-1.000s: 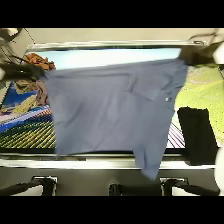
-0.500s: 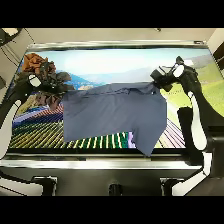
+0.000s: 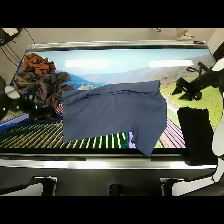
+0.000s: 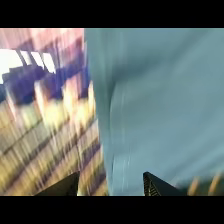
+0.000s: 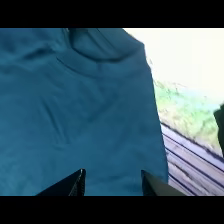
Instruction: Fold the shirts.
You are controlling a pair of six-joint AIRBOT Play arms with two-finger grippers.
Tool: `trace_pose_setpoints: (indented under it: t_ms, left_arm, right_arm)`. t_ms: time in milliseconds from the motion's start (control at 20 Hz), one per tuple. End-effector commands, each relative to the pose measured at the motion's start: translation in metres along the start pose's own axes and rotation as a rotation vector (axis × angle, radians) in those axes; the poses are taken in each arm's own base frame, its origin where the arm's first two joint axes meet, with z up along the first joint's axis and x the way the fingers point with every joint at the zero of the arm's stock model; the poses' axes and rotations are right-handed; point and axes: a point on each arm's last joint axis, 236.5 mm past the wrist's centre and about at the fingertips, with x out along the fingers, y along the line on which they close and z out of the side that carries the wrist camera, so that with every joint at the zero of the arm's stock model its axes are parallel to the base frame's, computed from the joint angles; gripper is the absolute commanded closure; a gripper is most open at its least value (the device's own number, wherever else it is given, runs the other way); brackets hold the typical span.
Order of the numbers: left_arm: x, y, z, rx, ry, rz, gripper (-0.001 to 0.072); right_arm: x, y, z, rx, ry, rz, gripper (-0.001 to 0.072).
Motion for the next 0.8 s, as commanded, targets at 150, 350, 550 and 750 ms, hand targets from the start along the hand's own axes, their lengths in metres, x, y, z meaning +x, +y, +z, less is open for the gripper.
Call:
trace_pose_setpoints:
  t_ms: [150, 350, 550, 750]
  left_arm:
    - [0.063, -0.006, -0.080, -0.031, 0.087, -0.187, 0.0219]
    - [0.074, -0.009, -0.074, -0.069, 0.092, -0.220, 0.0221]
    - [0.086, -0.014, -0.073, -0.072, 0.108, -0.230, 0.0344]
    - [0.087, -0.015, -0.071, -0.069, 0.100, -0.229, 0.0604]
  right_arm:
    - [-0.001, -0.023, -0.045, -0.022, 0.189, -0.003, 0.0281]
    - [-0.001, -0.023, -0.043, -0.030, 0.180, -0.004, 0.0281]
    - [-0.002, -0.024, -0.048, -0.032, 0.200, -0.008, 0.0281]
    - [0.016, -0.036, -0.061, -0.006, 0.252, -0.029, 0.0270]
